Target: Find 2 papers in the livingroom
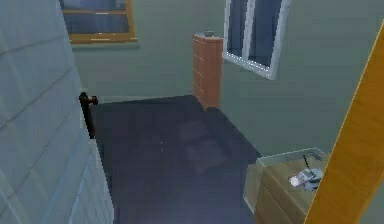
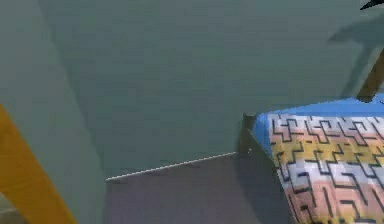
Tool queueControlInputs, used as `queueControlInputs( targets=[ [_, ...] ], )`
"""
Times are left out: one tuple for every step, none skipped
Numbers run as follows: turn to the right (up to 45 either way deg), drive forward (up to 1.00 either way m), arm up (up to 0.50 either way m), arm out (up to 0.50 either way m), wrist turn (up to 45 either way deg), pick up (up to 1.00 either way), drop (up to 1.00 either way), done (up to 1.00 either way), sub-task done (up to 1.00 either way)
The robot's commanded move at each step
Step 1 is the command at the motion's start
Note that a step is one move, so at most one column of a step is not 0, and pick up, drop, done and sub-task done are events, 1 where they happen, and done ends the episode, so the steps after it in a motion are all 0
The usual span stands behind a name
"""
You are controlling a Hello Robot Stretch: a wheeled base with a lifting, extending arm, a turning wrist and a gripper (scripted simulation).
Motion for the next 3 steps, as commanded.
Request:
queueControlInputs(
  targets=[
    [0.0,1.0,0.0,0.0,0.0,0.0,0.0,0.0,0.0],
    [-3.0,0.0,0.0,0.0,0.0,0.0,0.0,0.0,0.0],
    [0.0,1.0,0.0,0.0,0.0,0.0,0.0,0.0,0.0]
  ],
)
